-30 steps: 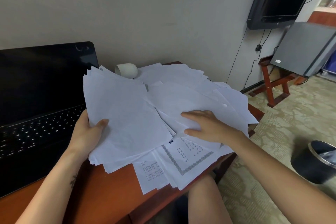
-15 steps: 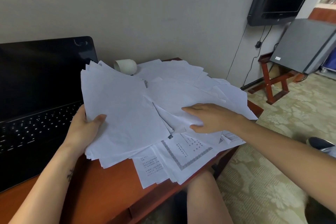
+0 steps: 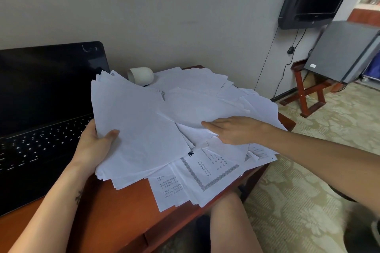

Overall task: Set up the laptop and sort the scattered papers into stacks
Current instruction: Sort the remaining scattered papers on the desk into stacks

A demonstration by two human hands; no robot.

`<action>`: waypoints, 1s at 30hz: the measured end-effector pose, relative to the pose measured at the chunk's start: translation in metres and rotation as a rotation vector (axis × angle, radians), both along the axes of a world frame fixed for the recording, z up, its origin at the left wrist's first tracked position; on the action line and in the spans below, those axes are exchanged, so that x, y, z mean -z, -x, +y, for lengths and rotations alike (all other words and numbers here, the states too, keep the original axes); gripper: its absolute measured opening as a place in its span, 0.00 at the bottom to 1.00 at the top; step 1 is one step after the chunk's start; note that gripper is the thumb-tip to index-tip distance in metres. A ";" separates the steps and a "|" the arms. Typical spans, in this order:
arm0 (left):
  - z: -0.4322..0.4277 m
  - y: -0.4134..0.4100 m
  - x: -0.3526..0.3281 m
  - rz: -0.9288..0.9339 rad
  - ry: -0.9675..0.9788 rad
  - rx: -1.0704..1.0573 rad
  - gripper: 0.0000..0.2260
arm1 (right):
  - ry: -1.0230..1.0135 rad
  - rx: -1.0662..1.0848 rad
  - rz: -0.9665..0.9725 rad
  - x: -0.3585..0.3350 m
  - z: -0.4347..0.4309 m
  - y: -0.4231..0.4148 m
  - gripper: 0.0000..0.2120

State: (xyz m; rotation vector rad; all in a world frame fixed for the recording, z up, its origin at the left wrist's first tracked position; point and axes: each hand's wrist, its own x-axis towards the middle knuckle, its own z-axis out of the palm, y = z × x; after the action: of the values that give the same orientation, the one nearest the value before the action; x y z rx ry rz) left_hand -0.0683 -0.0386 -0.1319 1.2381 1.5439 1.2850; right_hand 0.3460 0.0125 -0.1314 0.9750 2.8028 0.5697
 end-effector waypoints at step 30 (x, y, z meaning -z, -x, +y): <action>-0.001 -0.002 -0.001 -0.063 0.014 0.013 0.14 | -0.417 0.041 0.526 0.006 -0.004 0.017 0.14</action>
State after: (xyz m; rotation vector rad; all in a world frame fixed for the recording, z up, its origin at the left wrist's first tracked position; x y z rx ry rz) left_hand -0.0666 -0.0393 -0.1308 1.1863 1.4958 1.2912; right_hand 0.3292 0.0089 -0.1373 1.4380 3.1660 1.0609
